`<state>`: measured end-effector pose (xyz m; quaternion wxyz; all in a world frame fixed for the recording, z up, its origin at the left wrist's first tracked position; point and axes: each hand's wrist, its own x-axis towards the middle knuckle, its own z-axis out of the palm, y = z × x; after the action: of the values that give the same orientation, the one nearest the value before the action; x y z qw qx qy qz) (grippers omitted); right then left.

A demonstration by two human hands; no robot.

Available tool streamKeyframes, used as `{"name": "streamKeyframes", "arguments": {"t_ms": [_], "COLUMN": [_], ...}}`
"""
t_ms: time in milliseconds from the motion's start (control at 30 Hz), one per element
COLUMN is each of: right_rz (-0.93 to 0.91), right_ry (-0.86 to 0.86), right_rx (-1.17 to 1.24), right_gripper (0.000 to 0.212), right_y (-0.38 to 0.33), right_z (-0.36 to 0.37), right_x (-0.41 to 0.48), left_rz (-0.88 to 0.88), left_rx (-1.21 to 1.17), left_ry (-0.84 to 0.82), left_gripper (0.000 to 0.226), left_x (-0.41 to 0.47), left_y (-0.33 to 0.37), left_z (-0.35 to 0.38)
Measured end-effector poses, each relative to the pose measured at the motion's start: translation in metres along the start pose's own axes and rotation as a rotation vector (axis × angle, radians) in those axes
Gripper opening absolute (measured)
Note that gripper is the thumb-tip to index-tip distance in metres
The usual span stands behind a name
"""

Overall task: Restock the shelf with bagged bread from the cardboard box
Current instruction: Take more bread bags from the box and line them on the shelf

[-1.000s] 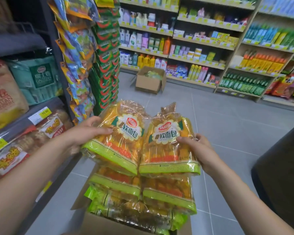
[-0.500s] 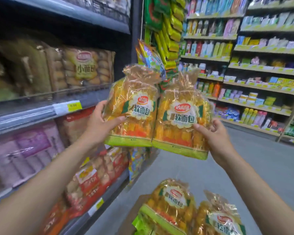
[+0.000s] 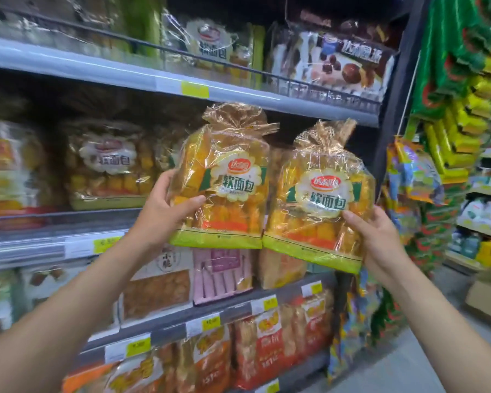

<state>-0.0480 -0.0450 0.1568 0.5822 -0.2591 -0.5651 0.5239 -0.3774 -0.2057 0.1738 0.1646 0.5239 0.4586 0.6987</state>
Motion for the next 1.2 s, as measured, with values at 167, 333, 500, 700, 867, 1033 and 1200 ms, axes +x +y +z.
{"name": "streamKeyframes", "arguments": {"t_ms": [167, 333, 500, 700, 867, 1033, 1200], "right_rz": [0.019, 0.087, 0.144, 0.176, 0.174, 0.197, 0.219], "right_ry": [-0.129, -0.253, -0.297, -0.339, -0.403, -0.451, -0.455], "right_rx": [0.072, 0.123, 0.133, 0.146, 0.053, 0.002, 0.034], "right_gripper": [0.056, 0.042, 0.040, 0.035, 0.009, 0.015, 0.012], "right_y": [0.017, 0.029, 0.037, 0.031, 0.021, 0.023, 0.020], "right_z": [0.068, 0.116, 0.150, 0.181, 0.209, 0.229, 0.245], "right_x": [0.014, 0.024, 0.034, 0.051, 0.073, 0.100, 0.129], "left_rz": [0.023, -0.011, -0.031, -0.036, -0.039, -0.046, -0.107], "left_rx": [0.058, 0.161, 0.134, 0.052, 0.027, 0.043, -0.032], "left_ry": [0.138, 0.198, 0.262, 0.311, 0.322, 0.335, 0.291], "left_gripper": [0.047, 0.064, 0.128, 0.110, 0.110, 0.102, 0.096], "left_x": [-0.014, -0.034, -0.047, -0.052, -0.048, -0.037, -0.028], "left_y": [0.015, 0.018, 0.018, 0.016, 0.011, 0.004, -0.020], "left_z": [-0.073, -0.130, -0.163, -0.185, -0.201, -0.204, -0.231]}}
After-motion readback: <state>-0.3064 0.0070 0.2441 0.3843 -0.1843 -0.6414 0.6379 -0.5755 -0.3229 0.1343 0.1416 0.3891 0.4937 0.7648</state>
